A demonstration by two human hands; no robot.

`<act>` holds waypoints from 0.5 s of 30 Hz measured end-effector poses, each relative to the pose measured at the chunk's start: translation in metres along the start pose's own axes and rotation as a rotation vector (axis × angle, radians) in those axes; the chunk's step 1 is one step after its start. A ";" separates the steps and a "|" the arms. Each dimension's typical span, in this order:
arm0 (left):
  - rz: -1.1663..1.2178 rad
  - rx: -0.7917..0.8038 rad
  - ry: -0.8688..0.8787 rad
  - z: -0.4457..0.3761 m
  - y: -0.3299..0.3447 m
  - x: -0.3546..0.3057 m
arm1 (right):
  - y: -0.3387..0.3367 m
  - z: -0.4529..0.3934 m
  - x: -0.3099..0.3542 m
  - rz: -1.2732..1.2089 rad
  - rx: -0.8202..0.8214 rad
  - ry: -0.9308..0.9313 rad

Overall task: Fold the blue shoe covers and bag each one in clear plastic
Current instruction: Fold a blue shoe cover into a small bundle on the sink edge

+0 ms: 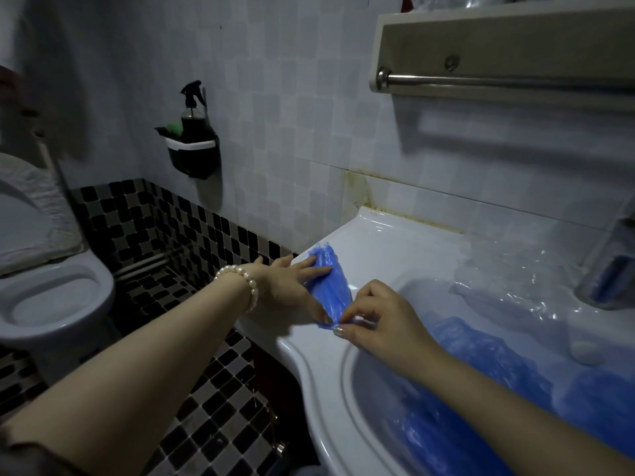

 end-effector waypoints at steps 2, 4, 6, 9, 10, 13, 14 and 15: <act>0.003 -0.002 0.003 -0.001 0.001 0.001 | -0.002 -0.004 -0.002 0.084 -0.034 0.020; 0.024 -0.011 0.004 -0.001 -0.001 0.001 | 0.004 -0.008 -0.001 0.247 0.005 0.070; 0.084 -0.007 -0.001 0.000 -0.001 0.002 | 0.011 -0.011 -0.004 0.377 0.066 0.148; 0.051 0.009 -0.006 -0.001 0.000 0.002 | 0.015 -0.014 -0.007 0.452 0.097 0.233; 0.004 0.005 -0.009 -0.001 0.000 0.002 | 0.016 -0.015 -0.006 0.480 0.092 0.233; -0.065 -0.022 -0.002 -0.003 -0.001 0.002 | 0.015 -0.015 -0.003 0.455 0.044 0.211; -0.065 -0.025 -0.001 -0.003 -0.002 0.002 | 0.011 -0.014 -0.004 0.381 0.008 0.206; -0.065 -0.026 0.001 -0.002 -0.002 0.001 | 0.007 -0.012 -0.007 0.269 -0.036 0.200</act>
Point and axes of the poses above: each hand's wrist, its own z-axis away from the middle knuckle, its own y-axis out of the palm, x = y × z, the point moved 9 cm from there along -z, towards the middle knuckle, and after that the axes turned 8 degrees about y, right-handed, at the moved point
